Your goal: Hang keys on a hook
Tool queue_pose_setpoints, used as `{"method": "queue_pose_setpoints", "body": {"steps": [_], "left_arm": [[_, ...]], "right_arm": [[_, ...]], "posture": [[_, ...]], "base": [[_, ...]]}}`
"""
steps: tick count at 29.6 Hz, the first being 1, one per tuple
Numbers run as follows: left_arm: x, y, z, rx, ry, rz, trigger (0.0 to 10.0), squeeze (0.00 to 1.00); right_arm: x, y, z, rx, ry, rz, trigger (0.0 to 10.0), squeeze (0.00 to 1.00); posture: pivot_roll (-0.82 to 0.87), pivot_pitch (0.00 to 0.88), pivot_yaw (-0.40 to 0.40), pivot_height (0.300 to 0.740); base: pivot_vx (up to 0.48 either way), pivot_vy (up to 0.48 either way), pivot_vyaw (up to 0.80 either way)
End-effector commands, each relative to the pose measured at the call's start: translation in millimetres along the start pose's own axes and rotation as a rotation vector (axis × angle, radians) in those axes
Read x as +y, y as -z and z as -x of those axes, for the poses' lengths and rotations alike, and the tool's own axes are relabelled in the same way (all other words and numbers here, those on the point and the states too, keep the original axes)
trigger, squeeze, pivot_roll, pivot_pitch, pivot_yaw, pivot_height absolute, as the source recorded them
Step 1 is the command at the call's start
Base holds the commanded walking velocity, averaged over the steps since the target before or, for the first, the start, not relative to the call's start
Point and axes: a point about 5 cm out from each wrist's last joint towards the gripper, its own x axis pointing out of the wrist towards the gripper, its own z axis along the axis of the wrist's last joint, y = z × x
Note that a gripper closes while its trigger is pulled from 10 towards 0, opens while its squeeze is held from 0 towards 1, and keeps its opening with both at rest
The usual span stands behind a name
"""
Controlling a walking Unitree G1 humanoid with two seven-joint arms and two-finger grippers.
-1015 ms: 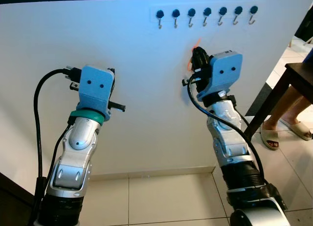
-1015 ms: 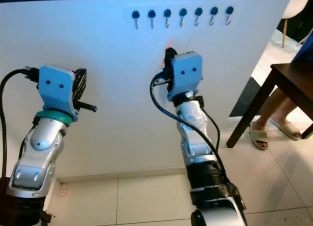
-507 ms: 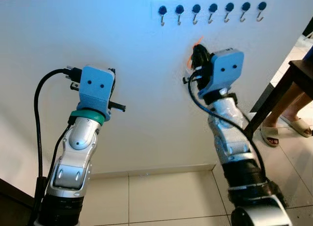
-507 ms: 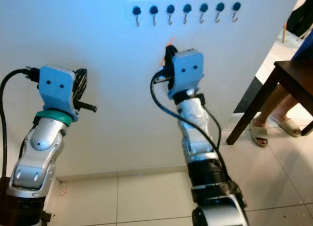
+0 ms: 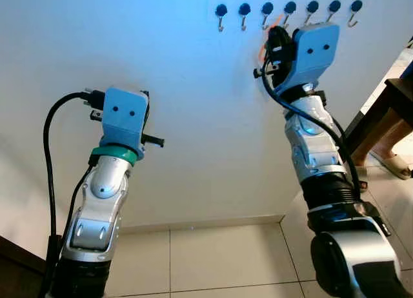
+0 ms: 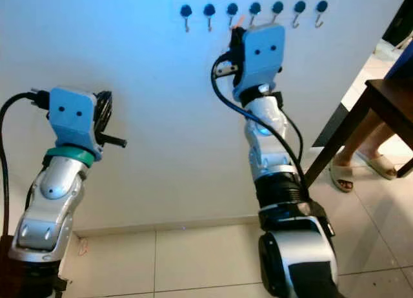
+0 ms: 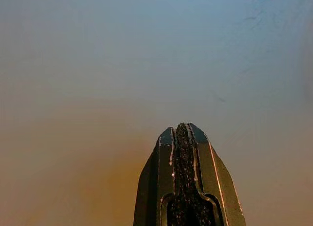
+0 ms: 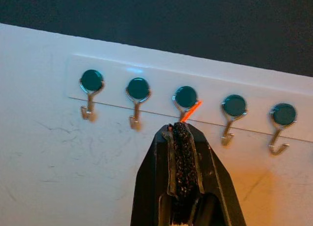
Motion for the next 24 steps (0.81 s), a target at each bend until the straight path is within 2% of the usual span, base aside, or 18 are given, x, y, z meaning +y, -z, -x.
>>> {"method": "queue_pose_setpoints", "body": {"steps": [1, 6, 11, 18, 24], "left_arm": [[4.8, 1, 3.4, 0.010, -0.016, -0.011, 10.0, 0.00], [7.3, 0, 3.4, 0.012, -0.020, -0.019, 10.0, 0.00], [12.7, -2, 9.7, 0.025, -0.032, -0.035, 10.0, 0.00], [18.4, -1, 16.9, 0.044, -0.048, -0.050, 10.0, 0.00], [19.6, -3, 16.6, 0.039, -0.052, -0.052, 10.0, 0.00]], "right_arm": [[2.4, -3, -4.5, -0.015, -0.007, -0.012, 10.0, 0.00], [-2.5, -3, -12.5, 0.002, 0.004, -0.020, 10.0, 0.00], [-5.1, -8, -30.1, 0.015, 0.008, -0.026, 10.0, 0.00], [-5.5, -14, -38.7, 0.015, 0.018, -0.032, 10.0, 0.00], [-3.4, -17, -37.1, -0.026, 0.006, -0.039, 10.0, 0.00]], "posture": [[-0.02, 0.000, 0.067, 0.740], [-0.02, 0.002, 0.067, 0.740], [0.03, 0.060, 0.055, 0.740], [0.06, 0.071, 0.054, 0.740], [0.05, 0.061, 0.056, 0.740]], "base": [[0.000, 0.000, 0.00], [0.000, 0.000, 0.00], [0.000, 0.000, 0.00], [0.000, 0.000, 0.00], [0.000, 0.000, 0.00]]}}
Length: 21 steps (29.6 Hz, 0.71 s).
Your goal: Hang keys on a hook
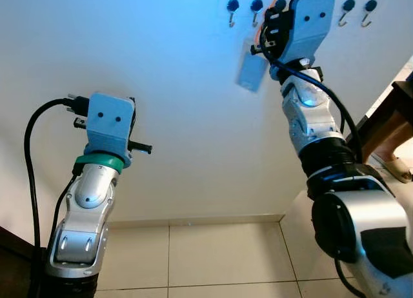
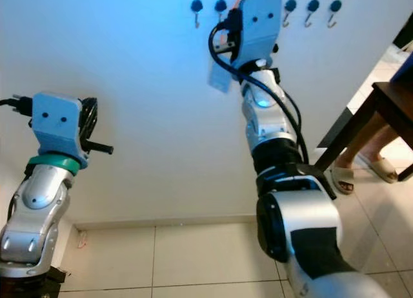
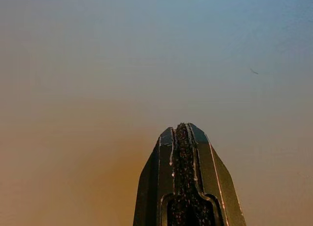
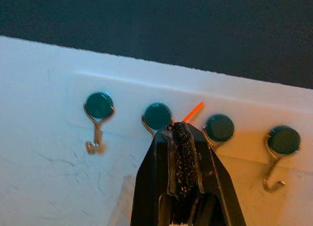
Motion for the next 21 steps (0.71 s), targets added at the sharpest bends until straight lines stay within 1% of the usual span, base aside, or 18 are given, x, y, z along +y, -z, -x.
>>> {"method": "queue_pose_setpoints", "body": {"steps": [1, 4, 6, 9, 12, 16, 21], "left_arm": [[3.8, 0, 1.4, 0.003, -0.013, -0.015, 10.0, 0.00], [2.2, -1, 0.0, 0.000, -0.011, -0.010, 10.0, 0.00], [-0.1, -2, -2.2, -0.004, -0.007, 0.000, 10.0, 0.00], [-2.3, -3, -4.7, -0.004, -0.002, 0.007, 10.0, 0.00], [-4.1, -5, -5.3, -0.008, 0.004, 0.010, 10.0, 0.00], [-3.6, -4, -4.5, -0.007, 0.003, 0.010, 10.0, 0.00], [-2.1, -4, -0.7, -0.002, 0.001, 0.003, 10.0, 0.00]], "right_arm": [[2.9, -5, 1.3, -0.057, -0.013, -0.010, 10.0, 0.00], [2.4, -5, 3.9, -0.075, -0.021, -0.007, 10.0, 0.00], [-0.9, -4, 6.1, -0.085, -0.019, -0.013, 10.0, 0.00], [-4.1, -2, 5.8, -0.073, -0.016, -0.011, 10.0, 0.00], [-4.3, -1, 2.3, -0.047, -0.015, -0.008, 10.0, 0.00], [-3.6, -1, 0.9, -0.040, -0.013, -0.008, 10.0, 0.00], [0.6, -5, -6.9, -0.020, -0.010, -0.015, 10.0, 0.00]], "posture": [[0.05, 0.061, 0.056, 0.740], [0.03, 0.049, 0.057, 0.740], [0.02, 0.046, 0.059, 0.740], [0.01, 0.044, 0.060, 0.740], [0.02, 0.044, 0.058, 0.740], [0.02, 0.044, 0.058, 0.740], [0.05, 0.040, 0.053, 0.740]], "base": [[0.000, 0.000, 0.00], [0.000, 0.000, 0.00], [0.000, 0.000, 0.00], [0.000, 0.000, 0.00], [0.000, 0.000, 0.00], [0.000, 0.000, 0.00], [0.000, 0.000, 0.00]]}}
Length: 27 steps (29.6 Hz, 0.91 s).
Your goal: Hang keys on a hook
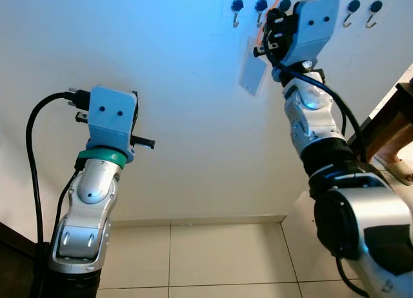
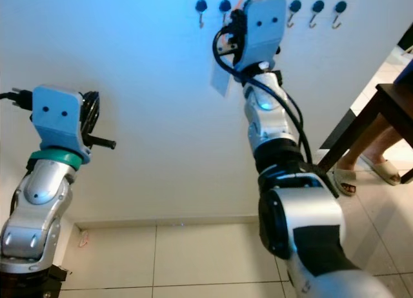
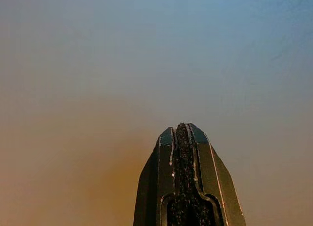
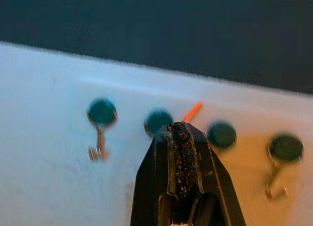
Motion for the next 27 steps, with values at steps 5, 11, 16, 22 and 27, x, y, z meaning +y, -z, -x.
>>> {"method": "queue_pose_setpoints", "body": {"steps": [5, 11, 16, 22, 27], "left_arm": [[2.6, 0, 4.2, 0.004, -0.009, -0.014, 10.0, 0.00], [2.0, 0, 6.1, 0.006, -0.011, -0.014, 10.0, 0.00], [1.7, 0, 6.6, 0.009, -0.008, -0.013, 10.0, 0.00], [-0.9, 1, 4.8, 0.009, 0.001, -0.006, 10.0, 0.00], [-3.0, 0, 4.0, 0.009, 0.006, -0.001, 10.0, 0.00]], "right_arm": [[7.8, -8, -7.1, -0.018, -0.026, -0.024, 10.0, 0.00], [15.0, -11, -7.7, -0.046, -0.067, -0.025, 10.0, 0.00], [15.1, 0, 3.4, -0.050, -0.080, -0.020, 10.0, 0.00], [13.8, 4, 10.7, -0.062, -0.087, 0.005, 10.0, 0.00], [8.1, -4, 11.5, -0.115, -0.051, 0.014, 10.0, 0.00]], "posture": [[0.05, 0.037, 0.048, 0.740], [0.05, 0.036, 0.044, 0.740], [0.04, 0.037, 0.049, 0.740], [0.04, 0.037, 0.053, 0.740], [0.03, 0.034, 0.054, 0.740]], "base": [[0.000, 0.000, 0.00], [0.000, 0.000, 0.00], [0.000, 0.000, 0.00], [0.000, 0.000, 0.00], [0.000, 0.000, 0.00]]}}
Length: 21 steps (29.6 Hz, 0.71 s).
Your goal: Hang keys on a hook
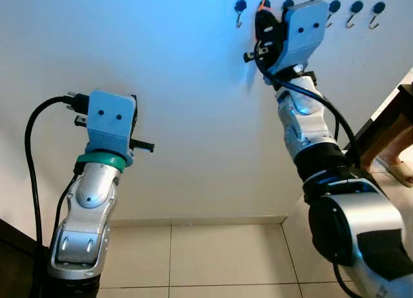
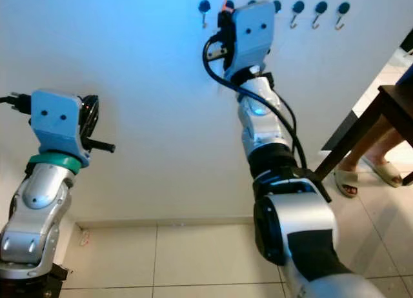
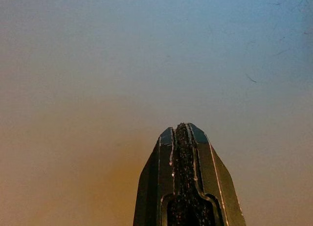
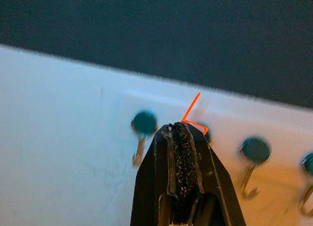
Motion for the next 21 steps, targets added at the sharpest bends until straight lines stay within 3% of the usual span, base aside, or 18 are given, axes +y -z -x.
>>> {"method": "queue_pose_setpoints", "body": {"steps": [1, 13, 17, 21], "left_arm": [[-1.2, 2, 0.0, 0.015, 0.003, -0.007, 10.0, 0.00], [-1.6, 4, -0.3, 0.019, 0.008, -0.002, 10.0, 0.00], [-2.1, 5, 0.2, 0.023, 0.010, -0.001, 10.0, 0.00], [-1.8, 5, -0.2, 0.023, 0.013, -0.002, 10.0, 0.00]], "right_arm": [[-4.8, -4, 3.6, -0.037, 0.022, 0.011, 10.0, 0.00], [-9.4, -14, 5.1, -0.087, 0.037, 0.048, 10.0, 0.00], [-24.9, 1, 19.2, -0.012, 0.111, 0.049, 10.0, 0.00], [-32.4, 4, 20.5, 0.012, 0.146, 0.025, 10.0, 0.00]], "posture": [[0.02, 0.039, 0.059, 0.740], [0.01, 0.043, 0.062, 0.740], [0.01, 0.045, 0.067, 0.740], [0.01, 0.044, 0.076, 0.740]], "base": [[0.000, 0.000, 0.00], [0.000, 0.000, 0.00], [0.000, 0.000, 0.00], [0.000, 0.000, 0.00]]}}
